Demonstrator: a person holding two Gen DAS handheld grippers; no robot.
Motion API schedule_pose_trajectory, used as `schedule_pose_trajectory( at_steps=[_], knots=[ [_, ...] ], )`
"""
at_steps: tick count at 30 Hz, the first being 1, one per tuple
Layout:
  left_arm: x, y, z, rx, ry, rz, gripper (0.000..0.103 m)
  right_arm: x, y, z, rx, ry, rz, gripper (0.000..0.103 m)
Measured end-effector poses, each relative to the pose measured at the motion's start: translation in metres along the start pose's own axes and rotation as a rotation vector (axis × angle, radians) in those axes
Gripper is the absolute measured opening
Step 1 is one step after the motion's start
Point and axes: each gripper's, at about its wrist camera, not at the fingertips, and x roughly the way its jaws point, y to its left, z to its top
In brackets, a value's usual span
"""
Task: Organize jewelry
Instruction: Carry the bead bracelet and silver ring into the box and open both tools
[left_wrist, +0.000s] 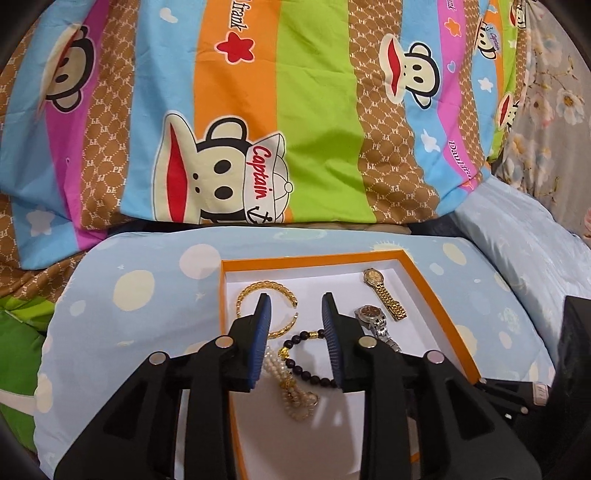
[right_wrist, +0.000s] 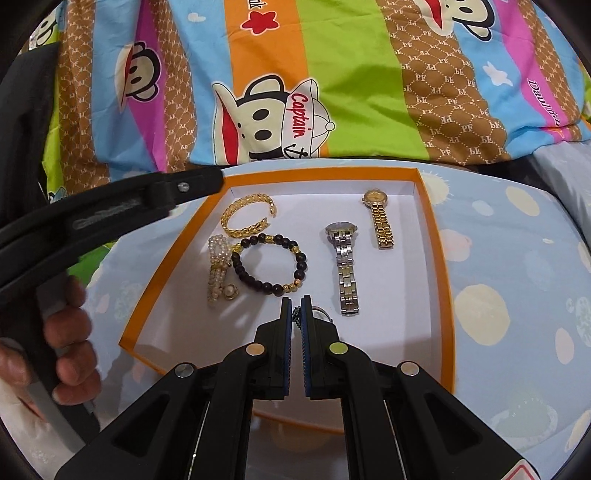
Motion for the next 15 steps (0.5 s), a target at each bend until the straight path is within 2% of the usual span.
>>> schedule_pose_trajectory(
  at_steps=[1,7,12,15],
  knots=[
    [-0.003,0.001,-0.001,-0.002,-0.006,0.004,0.035,0.002,-0.001,0.000,0.000,0.004,-0.003,0.005],
    [-0.026,0.007,-0.014,-0.019,-0.031,0.016,0.036,0.005,-0.005,0.000,0.014,-0.002,-0.009,0.009],
    [-0.047,0.017,-0.024,-0.057,-0.039,0.009,0.038,-0.029,-0.005,0.000,0.027,-0.073,-0.009,0.010],
    [-0.063,0.020,-0.035,-0.064,-0.049,0.020,0.038,-0.063,-0.013,-0.010,0.062,-0.130,-0.005,0.018]
  ],
)
